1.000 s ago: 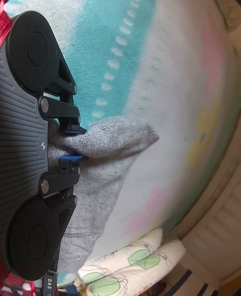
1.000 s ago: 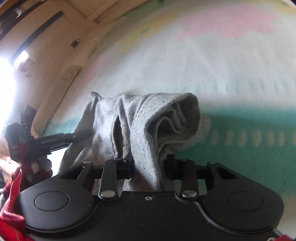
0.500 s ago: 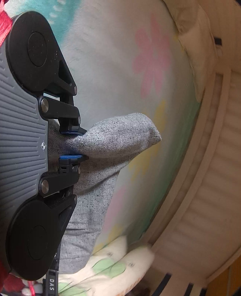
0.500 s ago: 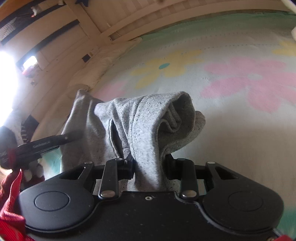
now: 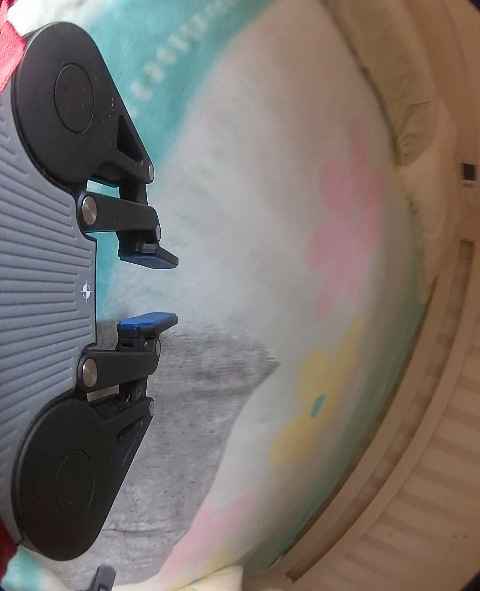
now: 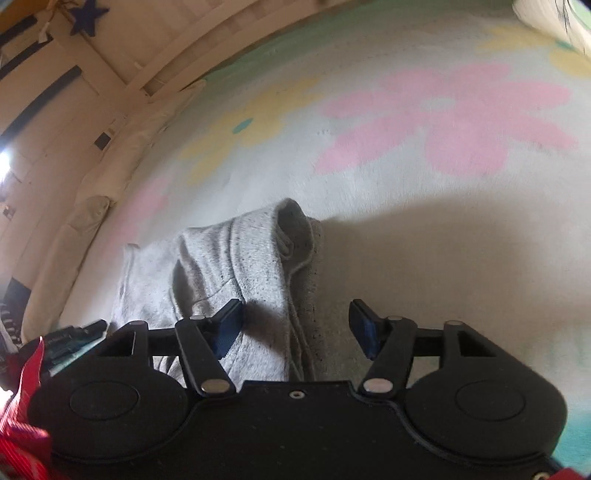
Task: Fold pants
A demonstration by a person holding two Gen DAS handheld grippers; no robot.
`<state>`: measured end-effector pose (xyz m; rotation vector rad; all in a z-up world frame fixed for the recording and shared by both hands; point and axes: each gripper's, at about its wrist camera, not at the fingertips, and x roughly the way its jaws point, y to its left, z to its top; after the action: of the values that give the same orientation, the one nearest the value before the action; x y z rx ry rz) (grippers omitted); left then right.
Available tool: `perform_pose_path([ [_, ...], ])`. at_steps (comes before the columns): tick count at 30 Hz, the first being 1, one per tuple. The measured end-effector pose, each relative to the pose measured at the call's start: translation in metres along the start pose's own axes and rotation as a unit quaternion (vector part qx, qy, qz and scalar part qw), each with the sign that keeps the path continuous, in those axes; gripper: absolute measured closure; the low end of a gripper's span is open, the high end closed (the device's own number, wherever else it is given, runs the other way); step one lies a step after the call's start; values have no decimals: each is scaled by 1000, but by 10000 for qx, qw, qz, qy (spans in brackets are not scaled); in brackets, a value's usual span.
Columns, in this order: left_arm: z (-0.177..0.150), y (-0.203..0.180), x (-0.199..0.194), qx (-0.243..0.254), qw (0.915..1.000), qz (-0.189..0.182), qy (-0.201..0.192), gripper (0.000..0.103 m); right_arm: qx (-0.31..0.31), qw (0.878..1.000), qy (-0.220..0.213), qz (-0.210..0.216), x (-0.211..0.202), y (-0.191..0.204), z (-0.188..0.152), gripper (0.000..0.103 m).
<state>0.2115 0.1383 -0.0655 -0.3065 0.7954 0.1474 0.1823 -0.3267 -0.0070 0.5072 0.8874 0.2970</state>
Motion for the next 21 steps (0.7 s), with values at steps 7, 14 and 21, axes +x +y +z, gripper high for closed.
perform_pose_path([
  [7,-17,-37,-42,550,9979,42,-329,77,-958,9929,-710,-10,-46,34,0,91],
  [14,-65,-81,-35,1520,9876,-287,263,77,-2330,9686,189,-843,-2,68,-35,94],
  [21,-74,-75,-29,1487,9876,-333,375,77,-2182,9735,-139,-664,-21,71,-28,94],
])
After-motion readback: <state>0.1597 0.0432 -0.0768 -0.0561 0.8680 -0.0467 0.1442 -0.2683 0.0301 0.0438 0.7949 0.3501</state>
